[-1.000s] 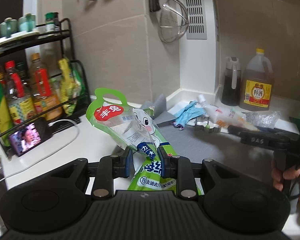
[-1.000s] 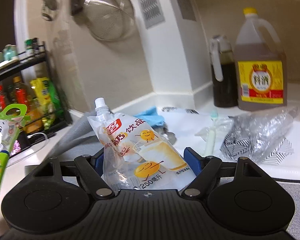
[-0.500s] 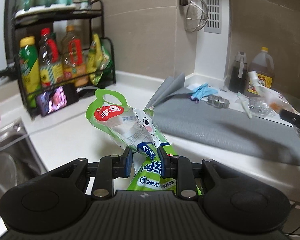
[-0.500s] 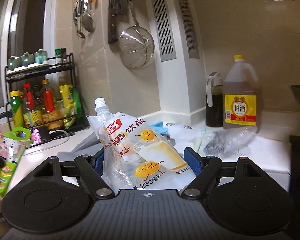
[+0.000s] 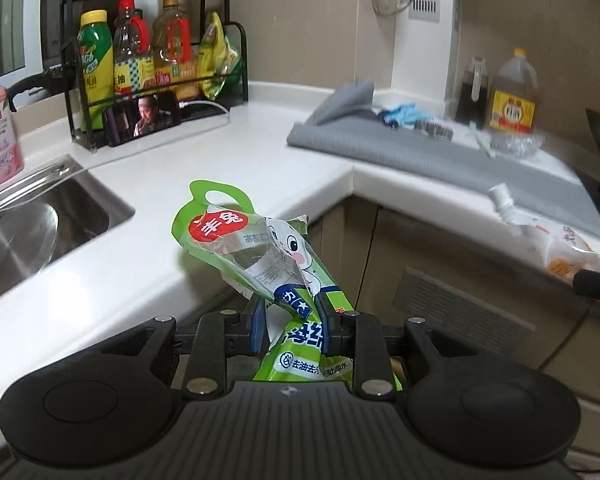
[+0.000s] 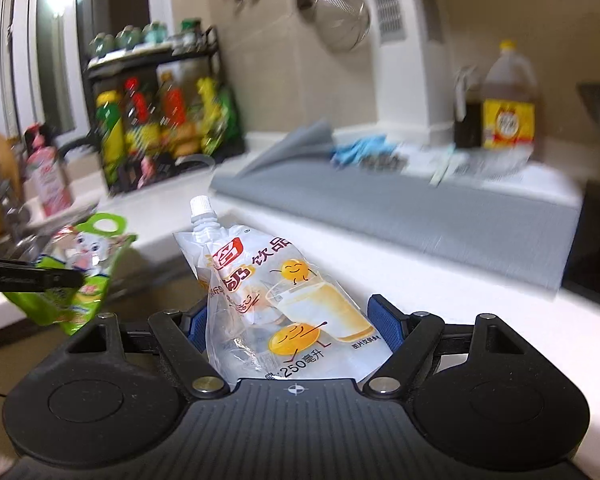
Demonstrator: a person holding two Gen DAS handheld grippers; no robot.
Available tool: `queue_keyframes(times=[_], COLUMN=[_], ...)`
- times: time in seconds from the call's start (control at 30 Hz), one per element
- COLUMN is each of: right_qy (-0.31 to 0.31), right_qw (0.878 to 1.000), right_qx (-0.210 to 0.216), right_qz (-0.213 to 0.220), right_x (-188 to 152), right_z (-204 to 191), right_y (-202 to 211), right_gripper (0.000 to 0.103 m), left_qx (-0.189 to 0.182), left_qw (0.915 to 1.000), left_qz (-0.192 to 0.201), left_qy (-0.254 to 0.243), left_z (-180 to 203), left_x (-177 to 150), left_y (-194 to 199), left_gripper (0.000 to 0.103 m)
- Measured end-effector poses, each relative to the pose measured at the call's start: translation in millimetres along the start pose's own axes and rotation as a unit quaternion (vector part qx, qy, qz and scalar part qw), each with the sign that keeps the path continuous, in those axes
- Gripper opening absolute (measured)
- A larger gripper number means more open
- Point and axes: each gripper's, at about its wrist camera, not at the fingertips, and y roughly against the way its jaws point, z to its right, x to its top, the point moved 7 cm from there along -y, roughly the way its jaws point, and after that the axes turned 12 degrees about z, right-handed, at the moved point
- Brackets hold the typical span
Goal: Collect trash
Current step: 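Carry the snack bag and drink pouch down into the cabinet over the bin with both tools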
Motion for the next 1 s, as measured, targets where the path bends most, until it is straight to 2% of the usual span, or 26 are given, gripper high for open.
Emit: queue_keyframes(times=[0.13,0.27,0.47,0.73,1.0], right_qy=[-0.026,-0.014,0.020,0.016,0.012], right_qw=[0.998,0.996,0.996,0.995,0.995], right_qx=[0.016,0.033,0.034,0.026,0.017], right_qz=[-0.050,-0.085,-0.081,-0.095,-0.100], right_x=[-23.6,-39.9,-35.3,-36.0,-38.8], right_z=[-19.4,-42.9,-54.4,-52.2,-51.5], right_y=[-1.7,-3.7,-2.6,-7.1,-9.5], right_gripper=[0.080,0.080,0.080,0.080,0.080], left_qx=[-0.010,-0.018,-0.031,-0.047,-0.055], left_qw=[0.9999,0.9996,0.9986,0.9963,0.9955], left_qz=[-0.005,-0.007,-0.005,0.003,-0.004], left_qy=[-0.013,-0.022,-0.041,-0.072,-0.077], left_z=[8.2,14.5,24.9,36.3,40.9], left_x=[-17.7,-28.5,-34.5,-38.5,-41.4], left_y=[9.2,15.7,22.6,30.4,27.5], left_gripper=[0.029,0.029,0.029,0.029,0.029])
